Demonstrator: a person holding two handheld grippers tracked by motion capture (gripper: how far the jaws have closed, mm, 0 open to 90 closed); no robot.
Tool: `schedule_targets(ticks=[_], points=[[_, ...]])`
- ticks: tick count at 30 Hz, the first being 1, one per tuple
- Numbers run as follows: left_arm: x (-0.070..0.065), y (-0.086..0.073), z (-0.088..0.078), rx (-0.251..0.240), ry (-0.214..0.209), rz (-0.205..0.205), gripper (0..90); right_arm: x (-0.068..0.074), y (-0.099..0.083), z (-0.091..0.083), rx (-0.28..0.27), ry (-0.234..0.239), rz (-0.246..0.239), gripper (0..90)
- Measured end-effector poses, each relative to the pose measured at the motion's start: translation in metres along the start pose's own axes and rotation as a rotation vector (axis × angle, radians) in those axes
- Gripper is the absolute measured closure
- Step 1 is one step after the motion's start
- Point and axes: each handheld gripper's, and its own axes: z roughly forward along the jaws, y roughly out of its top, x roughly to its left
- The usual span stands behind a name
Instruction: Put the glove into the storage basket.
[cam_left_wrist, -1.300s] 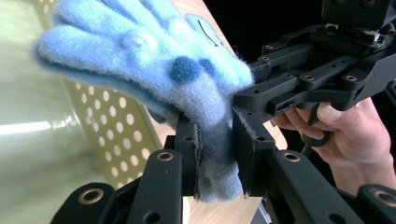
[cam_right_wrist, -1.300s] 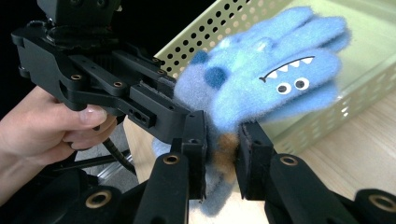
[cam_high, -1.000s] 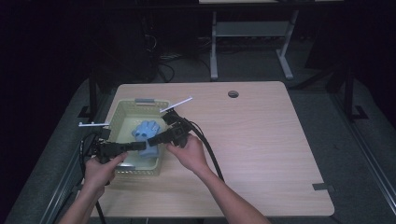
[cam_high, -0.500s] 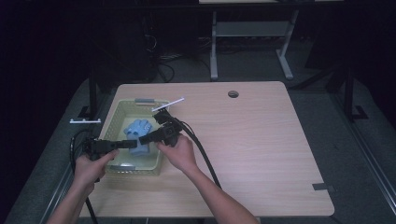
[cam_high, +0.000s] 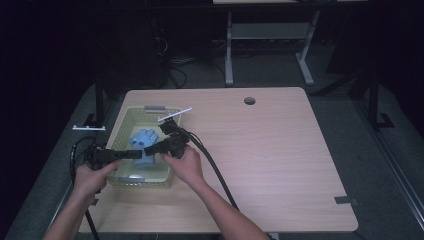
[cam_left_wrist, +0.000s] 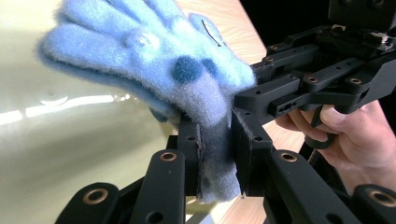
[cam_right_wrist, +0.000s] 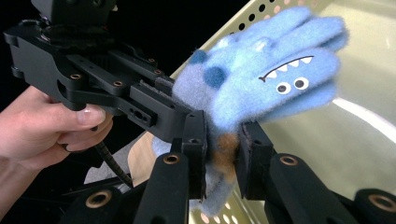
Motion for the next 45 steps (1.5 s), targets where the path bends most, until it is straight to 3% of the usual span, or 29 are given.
schedule_targets(ticks=[7,26,34,45], points=[[0.004,0.001,0.0,0.047,0.044,0.009,75.4,-0.003,-0.002,0.012,0.023,-0.001,0.011,75.4],[0.025,0.006,0.013,0.117,0.124,-0.03,76.0,-0.02,-0.001,0.04,0.076,-0.044,0.067,74.9],[0.028,0.005,0.024,0.177,0.192,-0.04,76.0,-0.024,-0.003,0.05,0.134,-0.082,0.06,73.9],[0.034,0.003,0.025,0.177,0.199,-0.065,76.1,-0.019,-0.001,0.052,0.156,-0.138,0.029,70.2]])
